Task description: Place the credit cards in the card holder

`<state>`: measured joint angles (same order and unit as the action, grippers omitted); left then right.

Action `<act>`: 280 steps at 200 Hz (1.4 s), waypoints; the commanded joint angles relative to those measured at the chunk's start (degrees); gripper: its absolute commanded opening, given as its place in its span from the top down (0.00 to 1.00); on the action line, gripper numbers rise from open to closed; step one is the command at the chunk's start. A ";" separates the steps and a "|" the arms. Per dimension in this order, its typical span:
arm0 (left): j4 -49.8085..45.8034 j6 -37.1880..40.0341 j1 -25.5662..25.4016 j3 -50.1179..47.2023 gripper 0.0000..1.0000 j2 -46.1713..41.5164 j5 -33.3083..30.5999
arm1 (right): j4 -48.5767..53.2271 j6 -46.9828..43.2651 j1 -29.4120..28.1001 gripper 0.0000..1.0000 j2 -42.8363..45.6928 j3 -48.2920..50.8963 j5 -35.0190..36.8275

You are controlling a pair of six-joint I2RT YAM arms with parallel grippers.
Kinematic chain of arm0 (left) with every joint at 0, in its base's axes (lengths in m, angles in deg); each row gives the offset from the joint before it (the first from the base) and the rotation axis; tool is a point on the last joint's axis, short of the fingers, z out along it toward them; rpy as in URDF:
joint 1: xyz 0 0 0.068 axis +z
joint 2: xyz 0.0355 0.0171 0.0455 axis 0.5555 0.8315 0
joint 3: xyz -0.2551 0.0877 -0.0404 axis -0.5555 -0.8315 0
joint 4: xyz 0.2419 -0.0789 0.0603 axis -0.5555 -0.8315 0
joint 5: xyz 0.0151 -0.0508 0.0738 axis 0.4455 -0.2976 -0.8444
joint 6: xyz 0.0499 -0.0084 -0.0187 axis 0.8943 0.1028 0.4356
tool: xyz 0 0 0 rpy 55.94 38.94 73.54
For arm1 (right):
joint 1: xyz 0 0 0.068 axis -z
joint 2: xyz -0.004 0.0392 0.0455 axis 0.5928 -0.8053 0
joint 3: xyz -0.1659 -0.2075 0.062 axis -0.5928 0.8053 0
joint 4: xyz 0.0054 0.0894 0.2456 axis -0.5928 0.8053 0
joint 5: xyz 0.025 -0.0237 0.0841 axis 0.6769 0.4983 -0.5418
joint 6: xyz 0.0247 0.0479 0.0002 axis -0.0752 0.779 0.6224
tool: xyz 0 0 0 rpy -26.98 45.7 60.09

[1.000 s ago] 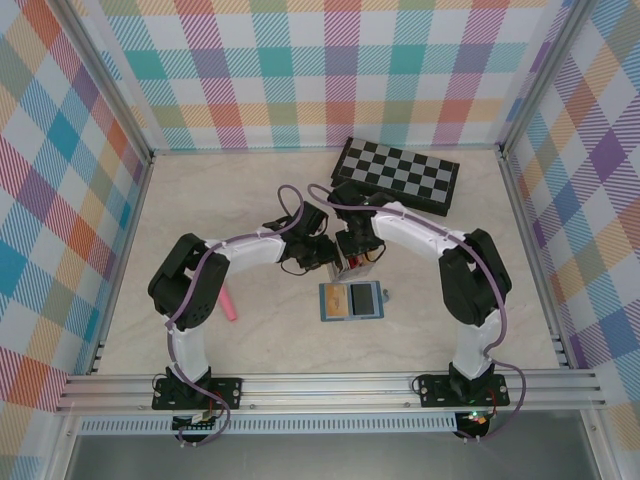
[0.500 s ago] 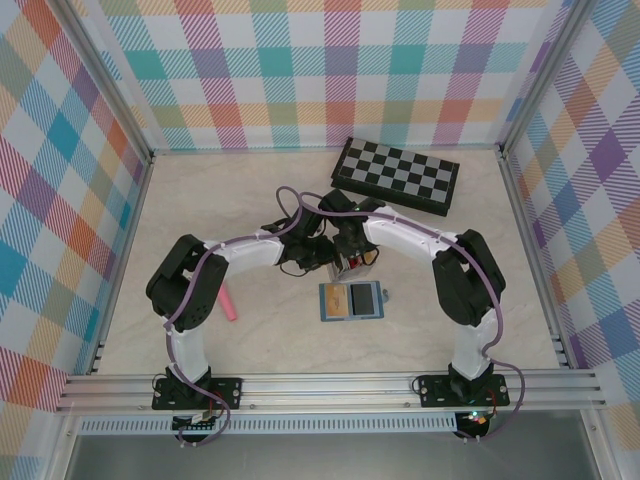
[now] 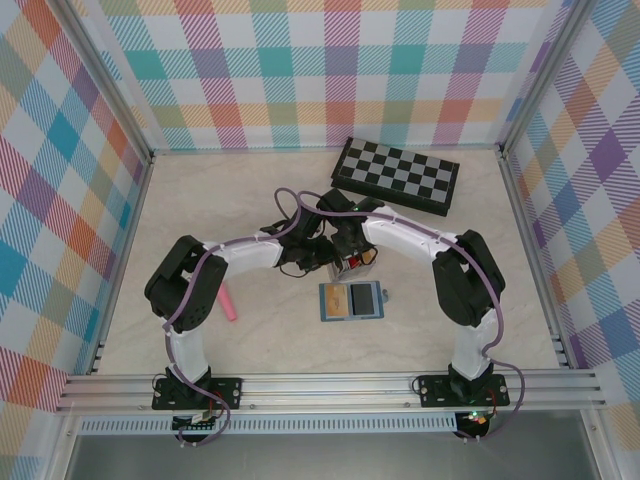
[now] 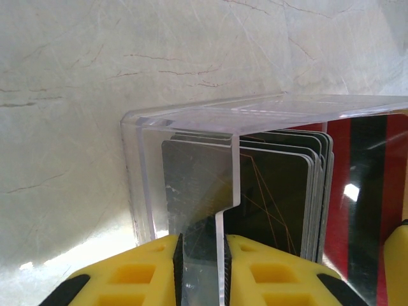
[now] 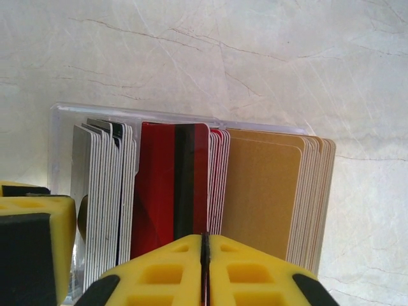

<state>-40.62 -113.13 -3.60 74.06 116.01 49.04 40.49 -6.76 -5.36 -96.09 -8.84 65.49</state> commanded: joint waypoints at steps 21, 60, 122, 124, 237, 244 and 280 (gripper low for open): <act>-2.69 -0.69 0.16 -2.30 0.78 -0.52 0.15 | 2.91 1.71 1.52 0.97 2.01 -0.53 -1.73; -2.61 -0.68 0.16 -2.47 0.78 -0.59 0.19 | 2.52 3.48 3.27 1.00 4.83 0.45 -6.52; -1.40 -1.03 0.23 -2.82 0.77 -1.02 0.77 | 0.63 5.56 5.66 1.00 8.38 2.34 -15.87; -1.34 -1.03 0.18 -2.83 0.77 -1.09 0.84 | 0.59 5.66 5.72 1.00 8.45 2.41 -16.23; 1.75 -1.12 0.43 -3.48 0.57 -7.53 1.24 | -3.47 11.20 9.01 1.00 14.21 6.46 -24.67; 1.96 -1.32 0.60 -3.82 0.54 -8.08 1.13 | -3.66 11.42 9.10 1.00 14.43 6.58 -24.83; 7.12 -4.10 2.21 -7.25 0.44 -11.50 3.44 | -5.23 12.87 10.18 1.00 16.06 7.46 -27.28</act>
<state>-37.21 -115.14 -2.94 69.53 107.83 50.35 36.75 4.23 4.11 -82.52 -2.31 40.88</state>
